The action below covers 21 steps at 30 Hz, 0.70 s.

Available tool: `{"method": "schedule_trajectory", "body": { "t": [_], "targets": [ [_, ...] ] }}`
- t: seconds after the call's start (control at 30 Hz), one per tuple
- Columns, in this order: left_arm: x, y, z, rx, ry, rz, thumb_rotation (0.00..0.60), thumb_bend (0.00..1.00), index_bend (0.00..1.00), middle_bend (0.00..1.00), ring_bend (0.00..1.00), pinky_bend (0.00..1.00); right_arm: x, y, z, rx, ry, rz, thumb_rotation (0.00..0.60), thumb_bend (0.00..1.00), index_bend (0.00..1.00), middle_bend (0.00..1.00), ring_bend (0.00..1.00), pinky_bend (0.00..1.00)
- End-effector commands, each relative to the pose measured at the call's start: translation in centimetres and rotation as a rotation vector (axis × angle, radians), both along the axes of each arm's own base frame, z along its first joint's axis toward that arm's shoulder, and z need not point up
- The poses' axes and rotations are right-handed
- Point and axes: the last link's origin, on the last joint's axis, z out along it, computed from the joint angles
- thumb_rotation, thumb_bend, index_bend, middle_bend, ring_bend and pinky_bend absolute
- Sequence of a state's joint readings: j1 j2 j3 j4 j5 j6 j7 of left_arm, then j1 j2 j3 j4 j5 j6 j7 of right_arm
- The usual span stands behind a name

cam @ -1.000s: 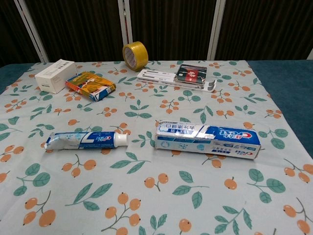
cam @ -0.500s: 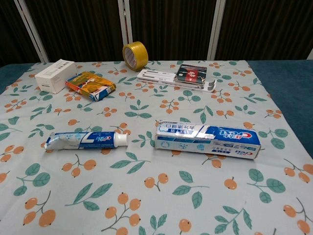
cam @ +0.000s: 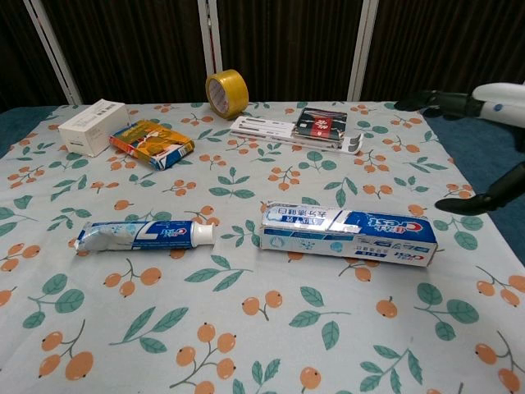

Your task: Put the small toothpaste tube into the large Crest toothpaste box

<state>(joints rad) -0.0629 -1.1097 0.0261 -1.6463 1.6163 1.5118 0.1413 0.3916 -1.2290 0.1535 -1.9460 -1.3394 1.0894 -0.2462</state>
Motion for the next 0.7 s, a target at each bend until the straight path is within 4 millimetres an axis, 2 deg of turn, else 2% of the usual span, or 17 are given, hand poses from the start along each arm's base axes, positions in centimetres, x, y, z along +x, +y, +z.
{"method": "schedule_trajectory", "body": {
  "t": [0.03, 0.2, 0.33, 0.7],
  "targets": [
    [-0.1, 0.0, 0.0, -0.005, -0.003, 0.008, 0.6, 0.0, 0.0, 0.0, 0.0, 0.0, 2.6, -1.5, -3.4, 0.096, 0.04, -0.003, 0.6, 0.26, 0.0, 0.0, 0.0, 0.0],
    [-0.2, 0.2, 0.2, -0.009, -0.006, 0.018, 0.6, 0.0, 0.0, 0.0, 0.0, 0.0, 3.0, -2.1, -5.4, 0.136, 0.096, -0.036, 0.6, 0.26, 0.0, 0.0, 0.0, 0.0],
    [-0.3, 0.2, 0.3, -0.013, -0.015, 0.022, 0.6, 0.0, 0.0, 0.0, 0.0, 0.0, 2.6, -2.4, -7.1, 0.155, 0.137, -0.076, 0.6, 0.26, 0.0, 0.0, 0.0, 0.0],
    [-0.2, 0.3, 0.2, -0.024, -0.024, 0.024, 0.6, 0.0, 0.0, 0.0, 0.0, 0.0, 2.0, -3.8, -8.3, 0.101, 0.143, -0.12, 0.6, 0.26, 0.0, 0.03, 0.0, 0.0]
  ]
}}
